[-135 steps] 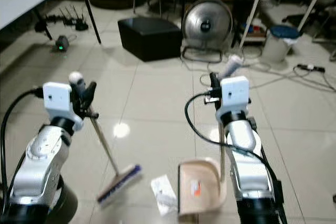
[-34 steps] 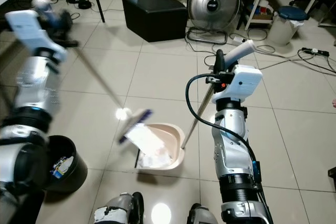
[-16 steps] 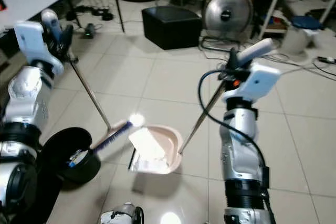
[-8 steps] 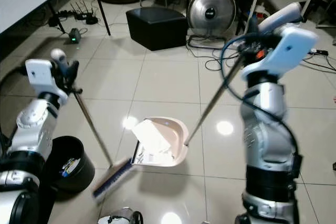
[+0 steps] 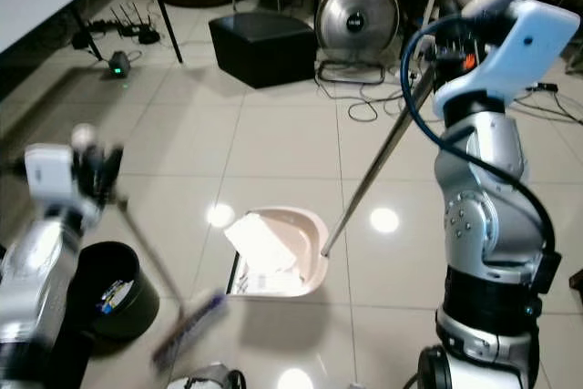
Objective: Sweep floor
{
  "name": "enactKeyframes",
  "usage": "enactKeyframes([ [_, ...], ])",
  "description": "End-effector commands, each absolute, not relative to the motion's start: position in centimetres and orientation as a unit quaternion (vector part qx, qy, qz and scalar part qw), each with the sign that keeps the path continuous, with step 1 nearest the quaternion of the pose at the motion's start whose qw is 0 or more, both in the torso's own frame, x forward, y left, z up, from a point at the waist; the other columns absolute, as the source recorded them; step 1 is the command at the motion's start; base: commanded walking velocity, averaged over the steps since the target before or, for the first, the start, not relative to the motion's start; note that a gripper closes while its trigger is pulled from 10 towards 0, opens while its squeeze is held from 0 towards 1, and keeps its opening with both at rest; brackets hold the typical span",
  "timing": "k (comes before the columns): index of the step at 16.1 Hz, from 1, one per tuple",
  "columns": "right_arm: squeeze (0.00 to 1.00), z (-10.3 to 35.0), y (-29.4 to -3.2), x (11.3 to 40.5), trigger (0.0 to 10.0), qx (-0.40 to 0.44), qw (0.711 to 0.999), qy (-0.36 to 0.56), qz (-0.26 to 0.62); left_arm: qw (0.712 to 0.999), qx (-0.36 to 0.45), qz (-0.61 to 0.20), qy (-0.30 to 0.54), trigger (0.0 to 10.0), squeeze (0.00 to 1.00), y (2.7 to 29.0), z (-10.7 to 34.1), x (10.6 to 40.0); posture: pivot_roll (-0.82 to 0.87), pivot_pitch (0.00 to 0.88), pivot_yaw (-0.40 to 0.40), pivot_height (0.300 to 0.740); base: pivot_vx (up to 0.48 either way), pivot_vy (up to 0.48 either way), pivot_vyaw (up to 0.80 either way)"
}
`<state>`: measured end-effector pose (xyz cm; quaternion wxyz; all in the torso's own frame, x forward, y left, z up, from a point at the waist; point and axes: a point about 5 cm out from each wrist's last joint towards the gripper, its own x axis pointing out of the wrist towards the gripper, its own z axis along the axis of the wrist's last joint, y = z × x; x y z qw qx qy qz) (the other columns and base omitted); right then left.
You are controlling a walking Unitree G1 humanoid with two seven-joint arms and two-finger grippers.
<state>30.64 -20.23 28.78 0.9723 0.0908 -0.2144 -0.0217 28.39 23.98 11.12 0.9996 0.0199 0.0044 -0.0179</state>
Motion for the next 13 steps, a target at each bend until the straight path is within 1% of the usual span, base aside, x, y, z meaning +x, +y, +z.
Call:
enactKeyframes([
  [1, 0.0, 31.0, -19.1, 30.4, 10.0, 0.093, 0.965, -0.246, 0.01, 0.999, 0.033, -0.023, 0.03, 10.0, 0.0, 23.8, 10.4, 27.0, 0.05, 0.0, 0.049, 0.74, 0.0, 0.0, 0.8],
  [2, 0.0, 31.4, -18.8, 30.6, 10.0, 0.094, 0.964, -0.248, 0.018, 0.998, 0.041, -0.032, 0.035, 10.0, 0.0, 23.5, 10.0, 26.2, 0.05, 0.0, 0.04, 0.74, 0.0, 0.0, 0.8],
  [4, 0.0, 31.7, -18.4, 30.9, 10.0, 0.1, 0.962, -0.253, 0.034, 0.997, 0.057, -0.038, 0.035, 10.0, 0.0, 22.7, 9.5, 25.7, 0.06, 0.0, 0.029, 0.74, 0.0, 0.0, 0.8],
  [6, 0.0, 31.9, -17.9, 31.1, 10.0, 0.103, 0.961, -0.253, 0.047, 0.998, 0.051, -0.031, 0.034, 10.0, 0.0, 22.2, 9.6, 25.7, 0.06, 0.0, 0.022, 0.74, 0.0, 0.0, 0.8],
  [7, 0.0, 32.2, -17.2, 31.4, 10.0, 0.109, 0.959, -0.254, 0.066, 0.998, 0.043, -0.036, 0.03, 10.0, 0.0, 21.7, 10.0, 25.6, 0.06, 0.0, 0.021, 0.74, 0.0, 0.0, 0.8],
  [10, 0.0, 32.5, -16.4, 31.5, 10.0, 0.122, 0.955, -0.259, 0.075, 0.998, 0.048, -0.029, 0.028, 10.0, 0.0, 21.6, 10.3, 25.4, 0.06, 0.0, 0.023, 0.74, 0.0, 0.0, 0.8],
  [13, 0.0, 32.1, -16.4, 31.5, 10.0, 0.133, 0.955, -0.255, 0.069, 0.998, 0.044, -0.033, 0.019, 10.0, 0.0, 21.1, 10.8, 25.4, 0.06, 0.0, 0.019, 0.74, 0.0, 0.0, 0.8],
])
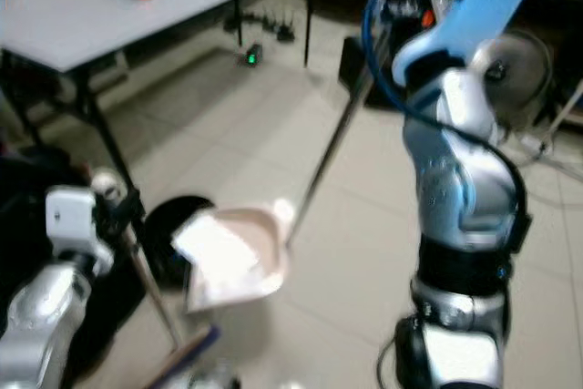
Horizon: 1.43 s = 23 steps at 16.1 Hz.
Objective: Sweep floor
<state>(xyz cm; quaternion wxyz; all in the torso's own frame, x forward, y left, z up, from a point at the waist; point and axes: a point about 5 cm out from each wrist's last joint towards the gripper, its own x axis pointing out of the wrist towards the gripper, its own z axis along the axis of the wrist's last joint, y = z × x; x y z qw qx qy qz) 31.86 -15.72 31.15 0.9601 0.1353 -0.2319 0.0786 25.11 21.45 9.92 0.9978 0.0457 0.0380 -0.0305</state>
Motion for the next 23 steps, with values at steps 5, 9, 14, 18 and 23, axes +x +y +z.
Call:
enactKeyframes([
  [5, 0.0, 31.8, -17.5, 31.5, 10.0, 0.144, 0.955, -0.255, 0.043, 0.998, 0.044, -0.045, 0.014, 10.0, 0.0, 20.4, 11.0, 25.5, 0.05, 0.0, 0.017, 0.74, 0.134, 0.0, 0.48],
  [9, 0.0, 31.4, -18.8, 31.3, 10.0, 0.158, 0.952, -0.262, 0.007, 0.998, 0.047, -0.047, 0.015, 10.0, 0.0, 20.2, 11.1, 25.6, 0.05, 0.0, 0.029, 0.74, 0.374, 0.0, 0.0],
  [14, 0.0, 31.5, -19.0, 31.2, 10.0, 0.151, 0.954, -0.261, 0.012, 0.998, 0.047, -0.049, 0.017, 10.0, 0.0, 20.3, 11.0, 25.8, 0.05, 0.0, 0.026, 0.74, 0.395, 0.0, 0.0],
  [18, 0.0, 31.6, -18.3, 31.5, 10.0, 0.133, 0.959, -0.25, 0.031, 0.998, 0.042, -0.041, 0.017, 10.0, 0.0, 20.2, 10.9, 25.5, 0.05, 0.0, 0.008, 0.74, 0.396, 0.0, 0.4],
  [23, 0.0, 31.4, -18.3, 31.6, 10.0, 0.148, 0.956, -0.251, 0.036, 0.998, 0.042, -0.04, 0.021, 10.0, 0.0, 20.4, 10.7, 25.2, 0.06, 0.0, 0.007, 0.74, 0.4, 0.0, 0.16],
])
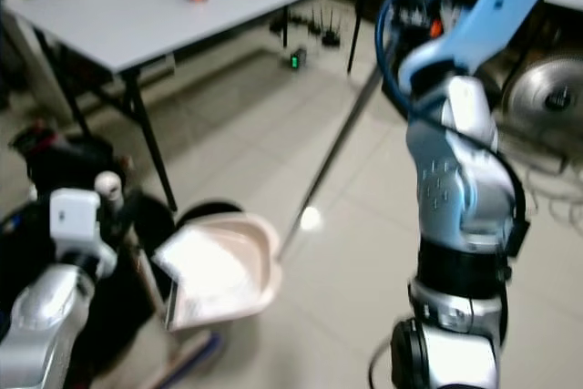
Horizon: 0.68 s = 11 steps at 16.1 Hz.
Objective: Sweep floor
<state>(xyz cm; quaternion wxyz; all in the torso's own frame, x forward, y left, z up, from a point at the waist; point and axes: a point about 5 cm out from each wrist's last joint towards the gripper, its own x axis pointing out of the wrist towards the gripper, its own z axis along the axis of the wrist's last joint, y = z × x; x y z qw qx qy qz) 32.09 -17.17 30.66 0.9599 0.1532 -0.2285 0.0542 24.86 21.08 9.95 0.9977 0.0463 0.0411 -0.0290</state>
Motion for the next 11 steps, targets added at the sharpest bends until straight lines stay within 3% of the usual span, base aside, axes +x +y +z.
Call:
enactKeyframes([
  [1, 0.0, 31.42, -18.31, 31.65, 10.0, 0.148, 0.956, -0.25, 0.037, 0.998, 0.042, -0.04, 0.021, 10.0, 0.0, 20.39, 10.74, 25.18, 0.06, 0.0, 0.006, 0.74, 0.401, 0.0, 0.0],
  [3, 0.0, 31.46, -18.12, 31.7, 10.0, 0.142, 0.957, -0.248, 0.042, 0.998, 0.041, -0.038, 0.021, 10.0, 0.0, 20.47, 10.75, 25.11, 0.06, 0.0, 0.007, 0.74, 0.399, 0.0, 0.0],
  [9, 0.0, 31.3, -18.07, 31.71, 10.0, 0.147, 0.958, -0.244, 0.046, 0.998, 0.041, -0.043, 0.025, 10.0, 0.0, 20.41, 10.59, 25.07, 0.06, 0.0, 0.013, 0.74, 0.401, 0.0, 0.66],
  [11, 0.0, 31.25, -18.31, 31.65, 10.0, 0.16, 0.955, -0.247, 0.041, 0.998, 0.042, -0.046, 0.026, 10.0, 0.0, 20.38, 10.56, 25.07, 0.06, 0.0, 0.013, 0.74, 0.401, 0.0, 0.0],
])
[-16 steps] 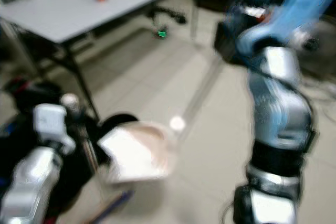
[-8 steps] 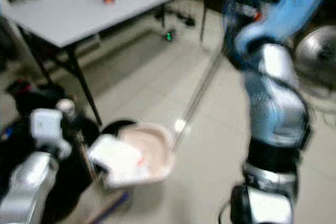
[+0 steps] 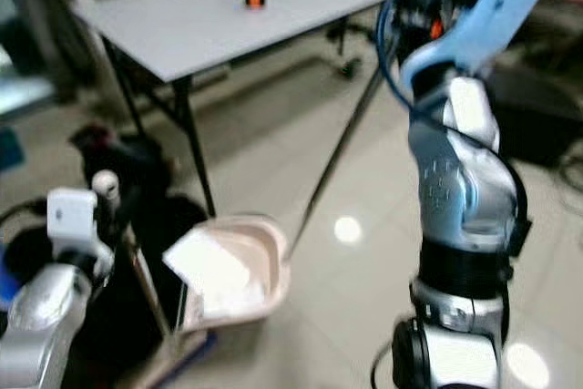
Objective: Sweep floor
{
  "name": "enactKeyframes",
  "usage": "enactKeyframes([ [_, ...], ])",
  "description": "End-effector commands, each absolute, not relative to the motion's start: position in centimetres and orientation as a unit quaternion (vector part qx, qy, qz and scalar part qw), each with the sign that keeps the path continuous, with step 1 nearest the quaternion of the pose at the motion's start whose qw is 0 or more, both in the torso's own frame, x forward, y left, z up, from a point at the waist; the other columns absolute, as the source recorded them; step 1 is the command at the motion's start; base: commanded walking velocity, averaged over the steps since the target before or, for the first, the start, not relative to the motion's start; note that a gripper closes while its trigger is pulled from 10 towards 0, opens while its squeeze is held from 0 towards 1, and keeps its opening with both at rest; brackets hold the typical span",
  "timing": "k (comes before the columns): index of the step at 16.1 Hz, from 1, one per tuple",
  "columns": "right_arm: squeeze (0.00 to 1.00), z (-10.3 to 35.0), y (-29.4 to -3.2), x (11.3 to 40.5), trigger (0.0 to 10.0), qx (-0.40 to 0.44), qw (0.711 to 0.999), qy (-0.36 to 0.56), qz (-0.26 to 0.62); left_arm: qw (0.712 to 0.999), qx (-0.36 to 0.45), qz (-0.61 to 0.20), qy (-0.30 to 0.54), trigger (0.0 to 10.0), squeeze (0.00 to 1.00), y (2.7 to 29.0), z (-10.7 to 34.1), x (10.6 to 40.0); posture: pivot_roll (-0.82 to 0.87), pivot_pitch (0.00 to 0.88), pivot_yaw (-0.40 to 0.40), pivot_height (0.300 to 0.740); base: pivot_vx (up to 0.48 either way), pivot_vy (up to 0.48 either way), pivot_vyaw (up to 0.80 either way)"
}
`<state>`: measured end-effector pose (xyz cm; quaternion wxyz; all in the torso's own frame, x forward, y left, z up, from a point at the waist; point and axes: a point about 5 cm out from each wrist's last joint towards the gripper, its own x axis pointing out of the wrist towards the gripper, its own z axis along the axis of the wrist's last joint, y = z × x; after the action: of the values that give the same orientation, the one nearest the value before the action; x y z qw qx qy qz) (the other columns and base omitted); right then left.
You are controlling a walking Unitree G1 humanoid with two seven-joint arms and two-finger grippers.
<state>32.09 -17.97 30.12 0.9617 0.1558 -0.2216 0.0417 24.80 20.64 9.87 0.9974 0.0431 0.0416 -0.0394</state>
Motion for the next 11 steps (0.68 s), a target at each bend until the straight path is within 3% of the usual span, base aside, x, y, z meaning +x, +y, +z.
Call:
enactKeyframes([
  [1, 0.0, 31.2, -18.5, 31.62, 10.0, 0.176, 0.951, -0.25, 0.036, 0.998, 0.043, -0.048, 0.026, 10.0, 0.0, 20.47, 10.5, 25.04, 0.06, 0.0, 0.019, 0.74, 0.398, 0.0, 0.0],
  [3, 0.0, 31.27, -18.76, 31.63, 10.0, 0.19, 0.948, -0.253, 0.032, 0.997, 0.045, -0.048, 0.029, 10.0, 0.0, 20.63, 10.38, 24.98, 0.06, 0.0, 0.019, 0.74, 0.364, 0.0, 0.0],
  [11, 0.0, 31.4, -19.34, 31.53, 10.0, 0.172, 0.947, -0.272, 0.014, 0.997, 0.044, -0.038, 0.047, 10.0, 0.0, 21.45, 9.54, 24.7, 0.06, 0.0, 0.027, 0.74, 0.0, 0.0, 0.0],
])
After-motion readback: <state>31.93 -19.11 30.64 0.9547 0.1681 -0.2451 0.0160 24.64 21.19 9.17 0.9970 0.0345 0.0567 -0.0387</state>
